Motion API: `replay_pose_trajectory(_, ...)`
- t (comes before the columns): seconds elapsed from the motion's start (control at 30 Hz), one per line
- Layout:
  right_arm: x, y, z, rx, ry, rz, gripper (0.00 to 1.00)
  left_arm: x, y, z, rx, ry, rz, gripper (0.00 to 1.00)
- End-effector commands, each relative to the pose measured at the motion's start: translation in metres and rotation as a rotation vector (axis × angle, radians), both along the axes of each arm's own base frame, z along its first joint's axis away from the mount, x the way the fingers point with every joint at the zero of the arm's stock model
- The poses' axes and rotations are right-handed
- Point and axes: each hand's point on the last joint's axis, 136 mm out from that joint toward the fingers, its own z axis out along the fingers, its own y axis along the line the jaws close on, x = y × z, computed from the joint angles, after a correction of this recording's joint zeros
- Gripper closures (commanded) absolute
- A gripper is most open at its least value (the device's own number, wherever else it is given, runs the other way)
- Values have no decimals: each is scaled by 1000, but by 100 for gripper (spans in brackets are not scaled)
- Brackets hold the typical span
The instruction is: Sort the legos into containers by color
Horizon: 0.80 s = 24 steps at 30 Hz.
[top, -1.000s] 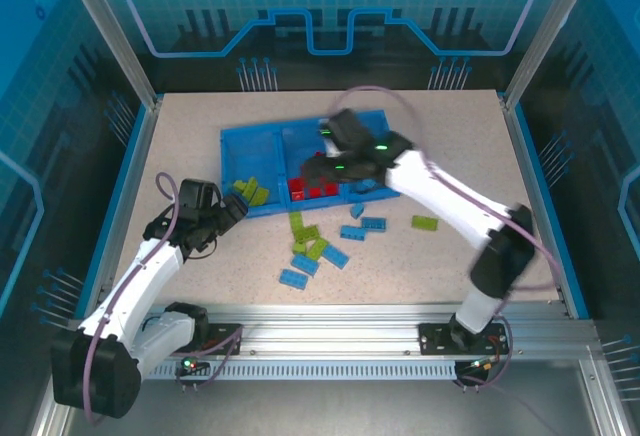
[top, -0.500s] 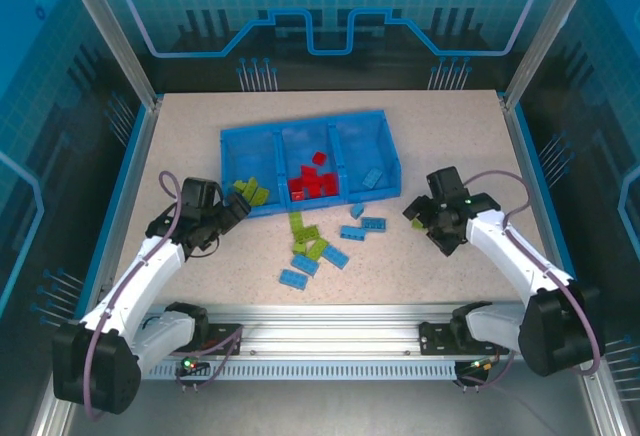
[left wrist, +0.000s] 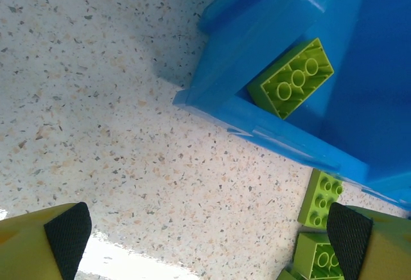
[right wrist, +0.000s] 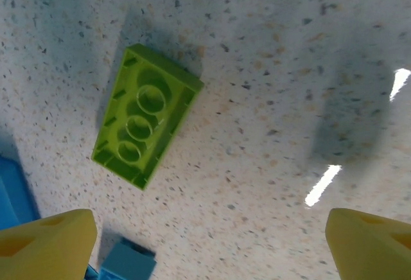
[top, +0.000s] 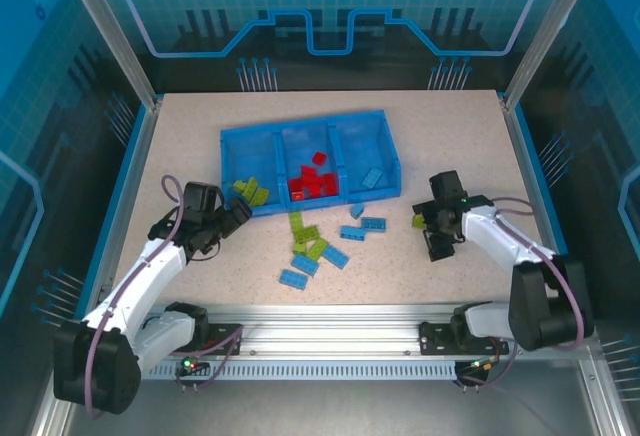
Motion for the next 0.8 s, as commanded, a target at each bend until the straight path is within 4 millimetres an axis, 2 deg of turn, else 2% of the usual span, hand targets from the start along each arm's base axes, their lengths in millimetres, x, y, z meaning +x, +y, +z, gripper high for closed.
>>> replay_pose_trajectory(0.0, 20, 2, 4, 39, -9, -77, 8, 0, -5, -1, -20, -8, -16, 1)
replay_pose_trajectory(0.2, 23, -8, -4, 23, 57, -123, 9, -2, -6, -6, -29, -7, -13, 1)
replay_pose_trajectory(0.37, 26, -15, -22, 51, 136, -142, 14, -3, -7, -12, -35, -1, -12, 1)
replay_pose_trajectory(0.47, 21, -19, -37, 67, 199, -126, 18, -4, -6, -14, -33, 0, -5, 1)
replay_pose_trajectory(0.5, 30, -18, -35, 81, 188, -115, 21, -4, -5, -14, -32, -1, -2, 1)
replay_pose_trajectory(0.67, 33, -26, -42, 52, 217, -79, 32, -6, -4, -13, -27, -6, 2, 1)
replay_pose_trajectory(0.77, 35, -28, -44, 40, 233, -39, 44, -6, -3, -11, -24, -10, 5, 1)
